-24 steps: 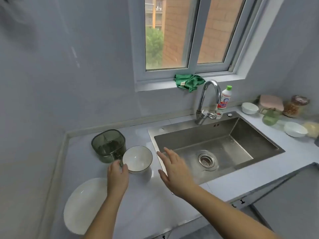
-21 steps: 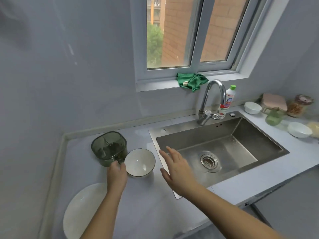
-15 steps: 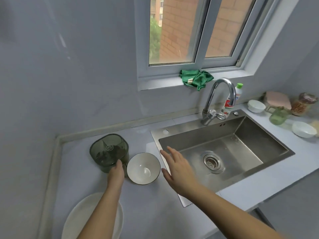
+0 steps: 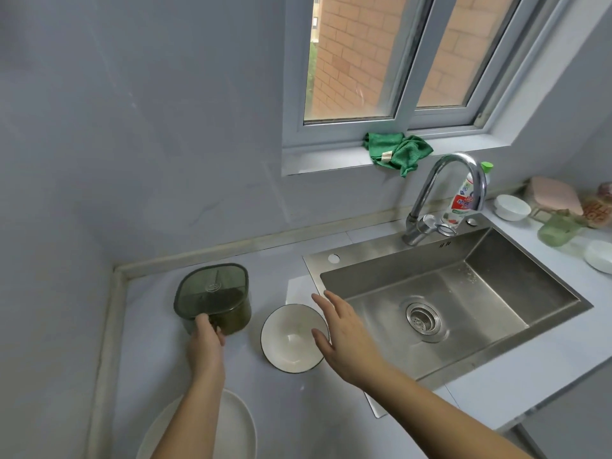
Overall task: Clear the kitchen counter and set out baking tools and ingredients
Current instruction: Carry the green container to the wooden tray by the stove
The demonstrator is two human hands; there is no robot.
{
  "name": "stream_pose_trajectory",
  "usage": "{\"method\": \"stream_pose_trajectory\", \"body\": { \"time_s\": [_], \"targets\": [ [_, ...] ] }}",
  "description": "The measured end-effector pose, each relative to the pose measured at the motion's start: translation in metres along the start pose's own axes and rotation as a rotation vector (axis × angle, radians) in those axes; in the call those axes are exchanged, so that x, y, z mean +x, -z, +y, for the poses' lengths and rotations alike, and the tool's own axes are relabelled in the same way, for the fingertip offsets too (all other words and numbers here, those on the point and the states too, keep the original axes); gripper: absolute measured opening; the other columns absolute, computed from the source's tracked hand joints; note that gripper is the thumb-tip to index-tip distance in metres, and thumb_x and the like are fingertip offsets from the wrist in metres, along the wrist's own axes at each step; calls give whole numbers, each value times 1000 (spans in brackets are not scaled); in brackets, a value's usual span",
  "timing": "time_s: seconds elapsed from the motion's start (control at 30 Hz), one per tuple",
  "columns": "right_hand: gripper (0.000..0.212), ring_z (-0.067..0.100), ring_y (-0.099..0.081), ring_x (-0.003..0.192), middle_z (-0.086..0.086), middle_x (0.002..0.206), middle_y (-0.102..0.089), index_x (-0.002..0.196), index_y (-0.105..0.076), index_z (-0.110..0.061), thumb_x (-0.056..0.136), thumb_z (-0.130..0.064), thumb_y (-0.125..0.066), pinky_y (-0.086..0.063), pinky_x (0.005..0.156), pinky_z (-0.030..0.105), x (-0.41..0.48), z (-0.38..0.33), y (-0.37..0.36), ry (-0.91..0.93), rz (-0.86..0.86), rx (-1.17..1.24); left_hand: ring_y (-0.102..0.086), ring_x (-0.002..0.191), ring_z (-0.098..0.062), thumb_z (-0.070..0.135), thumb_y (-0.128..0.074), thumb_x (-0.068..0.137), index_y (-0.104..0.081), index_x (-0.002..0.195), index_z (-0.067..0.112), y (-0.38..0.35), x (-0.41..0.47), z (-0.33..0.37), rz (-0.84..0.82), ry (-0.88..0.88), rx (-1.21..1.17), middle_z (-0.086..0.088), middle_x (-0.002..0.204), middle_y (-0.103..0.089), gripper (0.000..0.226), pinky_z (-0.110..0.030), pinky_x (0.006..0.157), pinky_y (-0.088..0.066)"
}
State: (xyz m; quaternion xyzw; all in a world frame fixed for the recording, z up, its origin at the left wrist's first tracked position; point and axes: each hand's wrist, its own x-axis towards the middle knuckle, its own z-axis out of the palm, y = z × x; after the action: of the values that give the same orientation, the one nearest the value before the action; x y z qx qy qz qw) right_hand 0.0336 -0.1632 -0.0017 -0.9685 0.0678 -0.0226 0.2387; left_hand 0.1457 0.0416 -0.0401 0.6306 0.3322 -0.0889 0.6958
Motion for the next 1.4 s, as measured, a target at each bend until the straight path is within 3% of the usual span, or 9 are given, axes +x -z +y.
{"method": "stream_pose_trajectory", "body": {
  "time_s": [0.13,0.4,0.6,0.77,0.87,0.97,1.07,1.23,1.4],
  "targets": [
    [58,15,-17,145,-2,157,-19,150,-21,-27,97,-33,-46,-24,114,29,6,-3,0,-16,-1,79,-44,57,-16,43,-41,86,-52,80,10,15,-5,9,52,-59,-2,-4,74,-52,35,-27,51,-30],
    [57,4,-24,140,-9,153,-27,149,-25,-27,98,-31,-49,-23,115,25,9,-3,19,-48,73,411,-50,66,-20,34,-42,93,-51,67,10,1,-59,41,-39,-347,60,-7,72,-52,37,-30,60,-39],
    [48,15,-44,126,-7,138,-41,142,-32,-39,97,-44,-49,-44,101,44,-3,31,71,-326,116,1012,-36,51,-14,32,-43,95,-38,63,8,-48,-127,34,-261,-442,169,-9,61,-37,39,-20,45,-34],
    [55,18,-59,117,-2,128,-60,127,-55,-36,80,-65,-56,-49,93,58,-32,87,109,-438,8,1385,-30,49,-17,41,-46,87,-36,57,12,-95,-176,7,-455,-474,225,-5,52,-34,43,-29,52,-25],
    [35,19,-62,113,-2,124,-63,123,-56,-36,93,-53,-50,-53,89,56,-67,132,140,-438,50,1408,-32,54,-18,51,-45,73,-37,57,12,-132,-217,-17,-524,-507,285,-5,52,-36,44,-31,56,-26],
    [24,24,-64,108,3,125,-60,118,-56,-31,97,-40,-49,-55,86,52,-105,189,170,-476,130,1402,-29,53,-18,48,-47,76,-39,60,11,-176,-265,-48,-624,-489,262,-9,55,-34,42,-30,54,-25],
    [26,28,-62,109,5,129,-58,120,-56,-30,96,-38,-50,-53,89,57,-140,240,197,-529,191,1432,-31,52,-18,49,-47,78,-40,55,9,-217,-305,-81,-708,-480,280,-7,51,-36,46,-32,55,-27],
    [30,27,-63,99,7,126,-59,125,-53,-25,98,-36,-47,-57,78,47,-203,318,242,-604,355,1429,-35,56,-19,46,-47,89,-43,54,8,-290,-371,-126,-831,-475,371,-9,53,-41,52,-32,59,-29],
    [32,30,-65,102,12,129,-60,124,-54,-21,97,-39,-48,-57,80,50,-238,384,275,-668,463,1425,-30,52,-18,47,-44,92,-40,58,10,-359,-413,-159,-945,-450,433,-8,52,-37,51,-33,61,-26]
  ]
}}
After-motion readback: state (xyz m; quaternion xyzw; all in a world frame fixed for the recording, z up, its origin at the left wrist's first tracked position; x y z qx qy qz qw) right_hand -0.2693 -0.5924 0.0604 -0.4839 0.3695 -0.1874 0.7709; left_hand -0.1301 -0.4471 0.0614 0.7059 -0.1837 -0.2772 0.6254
